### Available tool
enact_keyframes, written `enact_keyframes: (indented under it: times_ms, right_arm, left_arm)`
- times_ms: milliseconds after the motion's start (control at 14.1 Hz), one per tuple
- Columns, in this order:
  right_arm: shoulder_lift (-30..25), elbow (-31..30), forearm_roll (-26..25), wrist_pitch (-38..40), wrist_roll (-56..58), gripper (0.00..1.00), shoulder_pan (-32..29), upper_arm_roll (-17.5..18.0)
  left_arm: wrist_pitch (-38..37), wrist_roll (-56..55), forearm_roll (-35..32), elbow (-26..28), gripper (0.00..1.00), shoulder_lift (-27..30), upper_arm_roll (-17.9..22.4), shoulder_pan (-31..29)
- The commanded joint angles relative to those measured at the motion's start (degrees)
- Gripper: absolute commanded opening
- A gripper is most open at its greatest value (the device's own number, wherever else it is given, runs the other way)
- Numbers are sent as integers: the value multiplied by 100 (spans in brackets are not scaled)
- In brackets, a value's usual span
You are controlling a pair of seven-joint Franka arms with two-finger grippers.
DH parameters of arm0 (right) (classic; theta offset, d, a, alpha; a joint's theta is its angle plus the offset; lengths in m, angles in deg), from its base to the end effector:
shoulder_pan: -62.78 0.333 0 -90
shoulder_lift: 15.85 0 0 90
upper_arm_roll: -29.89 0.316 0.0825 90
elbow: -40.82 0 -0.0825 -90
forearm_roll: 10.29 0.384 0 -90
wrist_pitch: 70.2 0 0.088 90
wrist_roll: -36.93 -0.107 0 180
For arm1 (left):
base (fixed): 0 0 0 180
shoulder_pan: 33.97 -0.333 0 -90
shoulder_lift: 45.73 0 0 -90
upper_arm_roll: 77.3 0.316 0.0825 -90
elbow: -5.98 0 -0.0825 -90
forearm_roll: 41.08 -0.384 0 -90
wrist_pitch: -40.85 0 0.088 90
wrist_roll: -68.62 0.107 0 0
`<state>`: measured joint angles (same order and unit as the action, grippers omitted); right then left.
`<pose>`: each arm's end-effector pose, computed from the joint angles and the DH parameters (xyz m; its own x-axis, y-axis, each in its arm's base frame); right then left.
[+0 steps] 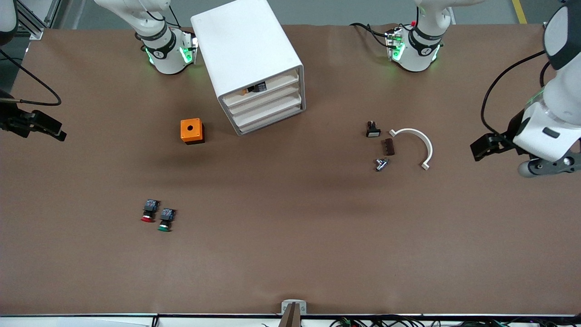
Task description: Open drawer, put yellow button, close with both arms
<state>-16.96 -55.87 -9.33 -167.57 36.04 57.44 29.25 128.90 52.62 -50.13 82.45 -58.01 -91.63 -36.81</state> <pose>0.5550 -0.0566 0.5911 0.9921 -0.1217 0.0310 -0.1212 -0.9925 -0.0174 0.6093 -0.0878 0.6111 0.9959 0.0876 0.0236 0.0896 -0.9907 -0.1025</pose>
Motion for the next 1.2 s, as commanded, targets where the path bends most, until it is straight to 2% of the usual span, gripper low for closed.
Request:
enact_keyframes:
  times_ms: [0, 142, 212, 495, 708, 849, 1132]
  right_arm:
    - [-100, -17, -105, 60, 27, 100, 16, 12]
    - [-100, -26, -105, 60, 27, 100, 16, 12]
    - [-100, -17, -105, 60, 27, 100, 16, 12]
    - [-100, -17, -96, 34, 19, 100, -10, 12]
    - [-100, -17, -96, -1, 19, 100, -11, 21]
    - [-100, -17, -96, -2, 27, 100, -11, 21]
    - [-100, -17, -96, 7, 27, 100, -2, 21]
  left_arm:
    - [-225, 176, 131, 183, 100, 427, 96, 20]
    - [-332, 237, 184, 376, 100, 690, 149, 73]
    - [-323, 281, 236, 647, 100, 927, 193, 99]
    - [-288, 386, 684, 1307, 100, 1508, 650, 310]
    - [-166, 738, 720, 1826, 100, 1938, 659, 310]
    - [-156, 747, 720, 1994, 100, 2123, 659, 284]
    - [-218, 835, 720, 1924, 100, 2098, 703, 249]
